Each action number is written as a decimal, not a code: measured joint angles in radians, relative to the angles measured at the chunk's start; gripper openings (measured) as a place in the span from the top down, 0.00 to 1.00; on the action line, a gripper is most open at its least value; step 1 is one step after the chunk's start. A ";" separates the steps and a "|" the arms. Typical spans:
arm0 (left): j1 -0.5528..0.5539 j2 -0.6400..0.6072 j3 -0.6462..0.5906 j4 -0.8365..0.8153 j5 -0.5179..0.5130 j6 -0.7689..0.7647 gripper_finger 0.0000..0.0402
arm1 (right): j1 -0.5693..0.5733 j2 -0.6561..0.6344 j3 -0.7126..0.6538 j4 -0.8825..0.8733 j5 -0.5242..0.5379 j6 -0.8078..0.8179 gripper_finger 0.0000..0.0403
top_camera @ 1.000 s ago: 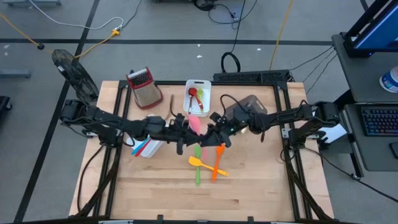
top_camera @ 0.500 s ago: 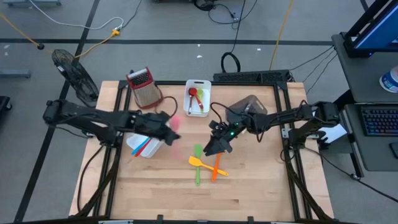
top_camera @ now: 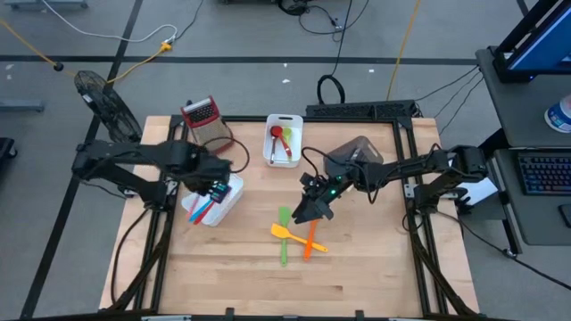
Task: Pick & Place Kitchen Items
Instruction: Put the pink spatula into the bottom white bin
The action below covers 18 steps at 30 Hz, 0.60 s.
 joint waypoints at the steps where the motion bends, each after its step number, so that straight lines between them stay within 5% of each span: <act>1: 0.014 0.023 -0.004 -0.045 0.027 0.014 0.99 | 0.000 0.000 0.000 0.000 0.000 -0.001 0.49; 9: 0.091 0.181 -0.014 -0.036 0.167 0.259 0.99 | 0.000 0.000 0.000 0.000 0.001 -0.020 0.49; 18: 0.182 0.255 -0.014 -0.065 0.189 0.402 0.99 | 0.002 0.000 0.000 -0.015 0.001 -0.019 0.49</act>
